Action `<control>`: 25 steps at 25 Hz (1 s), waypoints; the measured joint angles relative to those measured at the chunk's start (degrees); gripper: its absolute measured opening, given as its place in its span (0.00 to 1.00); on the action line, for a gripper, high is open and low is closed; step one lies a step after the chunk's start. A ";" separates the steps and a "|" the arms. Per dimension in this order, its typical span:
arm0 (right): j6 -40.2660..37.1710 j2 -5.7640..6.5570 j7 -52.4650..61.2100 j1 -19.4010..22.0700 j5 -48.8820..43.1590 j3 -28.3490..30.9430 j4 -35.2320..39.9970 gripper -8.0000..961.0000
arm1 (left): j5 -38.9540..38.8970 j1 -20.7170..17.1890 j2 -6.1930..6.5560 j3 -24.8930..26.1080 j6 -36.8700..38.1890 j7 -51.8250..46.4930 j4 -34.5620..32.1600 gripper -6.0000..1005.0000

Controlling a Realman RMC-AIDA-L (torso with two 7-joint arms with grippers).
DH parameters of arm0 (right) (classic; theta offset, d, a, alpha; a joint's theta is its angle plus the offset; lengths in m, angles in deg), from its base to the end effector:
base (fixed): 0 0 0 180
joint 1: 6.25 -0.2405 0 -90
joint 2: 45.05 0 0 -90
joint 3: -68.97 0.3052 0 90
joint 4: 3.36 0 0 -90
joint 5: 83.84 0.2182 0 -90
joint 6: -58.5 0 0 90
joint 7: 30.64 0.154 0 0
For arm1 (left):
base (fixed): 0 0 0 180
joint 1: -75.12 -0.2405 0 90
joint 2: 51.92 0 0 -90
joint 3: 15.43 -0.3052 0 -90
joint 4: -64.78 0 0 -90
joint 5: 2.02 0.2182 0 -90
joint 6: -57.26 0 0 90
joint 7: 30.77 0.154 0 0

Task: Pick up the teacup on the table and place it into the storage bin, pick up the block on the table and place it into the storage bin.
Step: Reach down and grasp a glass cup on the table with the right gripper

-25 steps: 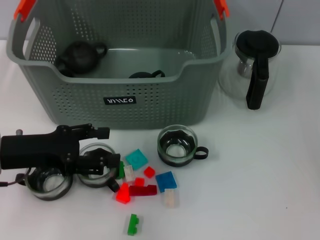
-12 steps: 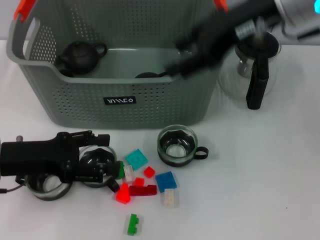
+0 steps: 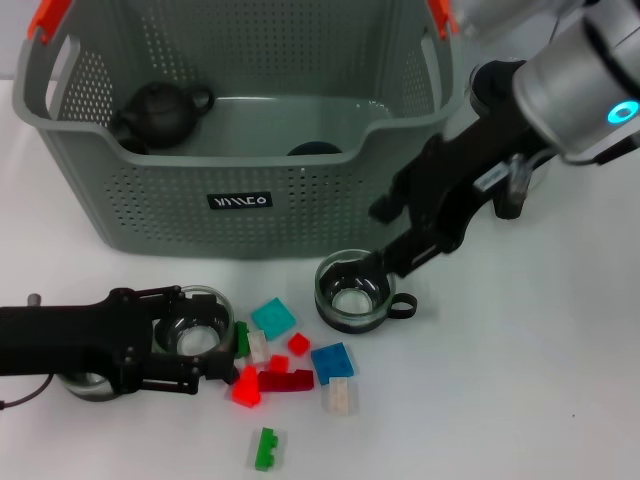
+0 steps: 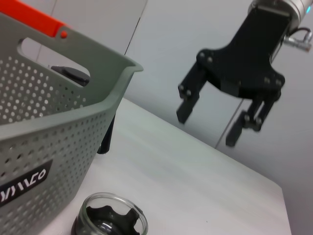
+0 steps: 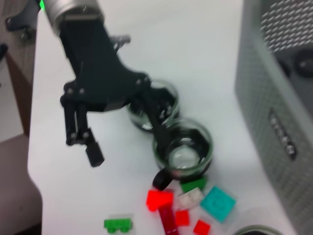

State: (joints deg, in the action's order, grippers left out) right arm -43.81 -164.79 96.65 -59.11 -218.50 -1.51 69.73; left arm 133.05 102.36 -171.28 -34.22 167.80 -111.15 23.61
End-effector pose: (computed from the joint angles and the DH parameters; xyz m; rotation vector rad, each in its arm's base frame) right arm 0.0871 0.4031 -0.0329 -3.0854 0.2899 -0.3001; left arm -0.3342 0.2918 -0.0055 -2.8403 -0.8427 -0.7628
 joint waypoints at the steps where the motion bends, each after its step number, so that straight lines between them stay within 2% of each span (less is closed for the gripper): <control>1: 0.46 -0.06 -0.11 -0.18 -0.01 -0.94 -0.72 0.69 | 0.05 -0.05 -0.01 -0.02 0.02 -0.04 -0.02 0.92; 12: 6.35 -0.50 -0.28 -2.40 -3.57 -11.97 -8.56 0.69 | 1.06 -0.11 -0.18 -0.20 -0.62 0.39 -0.05 0.92; 25: 12.79 -0.50 -6.59 -2.42 -3.77 -19.75 -11.78 0.69 | 0.32 -0.97 -0.63 0.52 -2.17 1.02 0.49 0.91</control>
State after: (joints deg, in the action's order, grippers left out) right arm -31.02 -165.29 90.06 -61.52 -222.27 -21.25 57.95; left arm 133.37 101.39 -171.91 -33.69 165.63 -110.13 24.10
